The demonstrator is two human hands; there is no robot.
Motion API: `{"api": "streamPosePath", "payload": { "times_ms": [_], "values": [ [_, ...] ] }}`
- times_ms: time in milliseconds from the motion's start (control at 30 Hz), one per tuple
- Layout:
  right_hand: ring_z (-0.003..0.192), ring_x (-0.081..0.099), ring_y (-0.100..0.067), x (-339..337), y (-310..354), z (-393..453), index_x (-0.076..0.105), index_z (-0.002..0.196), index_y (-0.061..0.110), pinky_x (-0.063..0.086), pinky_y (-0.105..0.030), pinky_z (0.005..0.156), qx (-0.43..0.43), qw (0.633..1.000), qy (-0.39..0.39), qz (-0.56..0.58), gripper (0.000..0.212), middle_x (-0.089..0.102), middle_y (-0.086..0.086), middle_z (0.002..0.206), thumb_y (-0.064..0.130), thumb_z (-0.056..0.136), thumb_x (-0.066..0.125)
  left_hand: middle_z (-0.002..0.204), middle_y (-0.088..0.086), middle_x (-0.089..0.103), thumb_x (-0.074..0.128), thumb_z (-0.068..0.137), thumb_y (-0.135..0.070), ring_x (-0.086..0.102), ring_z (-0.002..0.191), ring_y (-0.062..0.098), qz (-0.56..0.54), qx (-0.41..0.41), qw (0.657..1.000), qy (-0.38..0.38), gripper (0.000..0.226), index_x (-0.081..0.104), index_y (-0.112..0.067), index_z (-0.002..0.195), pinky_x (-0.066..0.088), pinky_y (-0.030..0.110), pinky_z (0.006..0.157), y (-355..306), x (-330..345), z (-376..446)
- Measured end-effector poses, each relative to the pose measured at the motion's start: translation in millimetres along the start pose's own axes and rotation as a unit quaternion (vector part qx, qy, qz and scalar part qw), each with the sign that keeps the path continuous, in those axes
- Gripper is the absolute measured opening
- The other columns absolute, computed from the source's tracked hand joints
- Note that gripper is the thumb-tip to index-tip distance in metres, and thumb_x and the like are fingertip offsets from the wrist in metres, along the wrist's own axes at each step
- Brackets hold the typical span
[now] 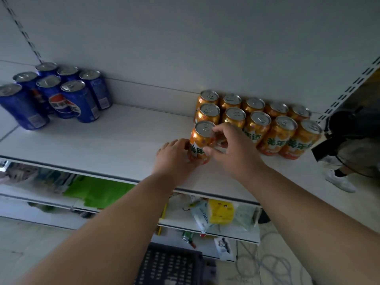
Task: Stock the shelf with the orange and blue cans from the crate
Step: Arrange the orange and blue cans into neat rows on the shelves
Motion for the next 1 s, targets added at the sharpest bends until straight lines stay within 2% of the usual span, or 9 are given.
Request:
{"api": "streamPosePath", "payload": {
  "times_ms": [100, 300, 433, 533, 600, 667, 767, 867, 1000],
  "values": [
    [0.097, 0.054, -0.007, -0.9, -2.6, 3.8, 0.055, 0.115, 0.022, 0.042, -0.014, 0.075, -0.005, 1.000, 0.001, 0.012, 0.041, 0.056, 0.006, 0.111, 0.034, 0.082, 0.076, 0.121, -0.004, 0.063, 0.060, 0.079, -0.063, 0.053, 0.115, 0.022, -0.001, -0.006, 1.000, -0.010, 0.057, 0.059, -0.027, 0.123, 0.040, 0.034, 0.095, -3.8, -2.2, -4.6],
    [0.098, 0.054, -0.009, -0.1, 2.7, 3.4, 0.055, 0.115, 0.020, 0.047, -0.022, 0.078, -0.010, 1.000, -0.011, -0.010, 0.040, 0.056, 0.004, 0.113, 0.033, 0.083, 0.075, 0.114, -0.004, 0.064, 0.065, 0.076, -0.063, 0.055, 0.110, 0.021, -0.015, -0.005, 1.000, 0.009, 0.055, 0.060, -0.026, 0.116, 0.045, 0.036, 0.092, -4.6, -6.7, -2.5],
    [0.096, 0.058, -0.011, -7.8, 10.3, 6.7, 0.053, 0.116, 0.023, 0.052, -0.030, 0.077, 0.007, 1.000, -0.001, -0.026, 0.038, 0.059, 0.005, 0.111, 0.046, 0.087, 0.065, 0.115, -0.006, 0.063, 0.066, 0.074, -0.064, 0.055, 0.109, 0.019, -0.005, 0.002, 0.999, 0.047, 0.058, 0.056, -0.028, 0.118, 0.047, 0.038, 0.090, -3.2, -10.8, 2.1],
    [0.096, 0.061, -0.014, -28.6, 19.3, 24.6, 0.056, 0.122, 0.017, 0.052, -0.031, 0.076, -0.008, 0.998, -0.034, -0.046, 0.036, 0.063, -0.001, 0.110, 0.041, 0.096, 0.054, 0.120, -0.006, 0.061, 0.076, 0.076, -0.041, 0.056, 0.106, 0.016, -0.023, 0.013, 0.996, 0.090, 0.062, 0.050, -0.027, 0.130, 0.049, 0.032, 0.085, 0.8, -19.9, 7.1],
    [0.095, 0.059, -0.014, -41.0, 22.3, 42.5, 0.058, 0.123, 0.014, 0.044, -0.027, 0.073, -0.017, 0.997, -0.029, -0.067, 0.031, 0.064, -0.003, 0.109, 0.030, 0.097, 0.055, 0.121, -0.004, 0.059, 0.072, 0.082, -0.018, 0.057, 0.101, 0.013, -0.042, 0.020, 0.993, 0.105, 0.057, 0.048, -0.025, 0.133, 0.048, 0.024, 0.078, 0.7, -31.2, 17.0],
    [0.102, 0.057, -0.015, -46.7, 20.6, 64.4, 0.057, 0.126, 0.016, 0.036, -0.025, 0.078, -0.030, 0.993, 0.015, -0.110, 0.033, 0.062, -0.003, 0.116, 0.025, 0.095, 0.058, 0.119, -0.004, 0.058, 0.059, 0.088, -0.002, 0.057, 0.095, 0.012, -0.087, 0.008, 0.992, 0.087, 0.050, 0.050, -0.021, 0.133, 0.044, 0.016, 0.066, -0.7, -43.1, 34.4],
    [0.113, 0.053, -0.019, -42.0, 14.2, 94.6, 0.054, 0.131, 0.022, 0.033, -0.026, 0.083, -0.030, 0.977, 0.125, -0.173, 0.043, 0.057, -0.003, 0.128, 0.026, 0.090, 0.065, 0.116, 0.000, 0.059, 0.049, 0.091, 0.004, 0.058, 0.093, 0.018, -0.128, -0.008, 0.990, 0.062, 0.045, 0.055, -0.018, 0.131, 0.041, 0.017, 0.059, -4.4, -47.3, 61.8],
    [0.108, 0.055, -0.022, -31.3, 12.8, 112.7, 0.055, 0.131, 0.023, 0.040, -0.029, 0.081, -0.029, 0.954, 0.219, -0.205, 0.051, 0.058, -0.004, 0.125, 0.024, 0.083, 0.073, 0.112, 0.001, 0.062, 0.052, 0.092, 0.004, 0.060, 0.094, 0.022, -0.152, -0.017, 0.986, 0.069, 0.043, 0.057, -0.019, 0.127, 0.048, 0.027, 0.069, -7.9, -34.0, 76.3],
    [0.112, 0.055, -0.024, -26.9, 13.0, 123.5, 0.048, 0.136, 0.029, 0.046, -0.035, 0.088, -0.019, 0.949, 0.251, -0.190, 0.067, 0.056, -0.003, 0.130, 0.026, 0.076, 0.080, 0.104, -0.003, 0.065, 0.055, 0.089, 0.003, 0.064, 0.096, 0.021, -0.181, -0.021, 0.982, 0.051, 0.042, 0.059, -0.022, 0.122, 0.056, 0.040, 0.084, -1.8, -22.4, 81.1]
  ]
}}
Point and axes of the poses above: each hand's wrist, its own z-axis towards the middle knuckle, its own x-axis out of the palm, y = z × x, the point moved 4 cm from there along z, towards the middle knuckle
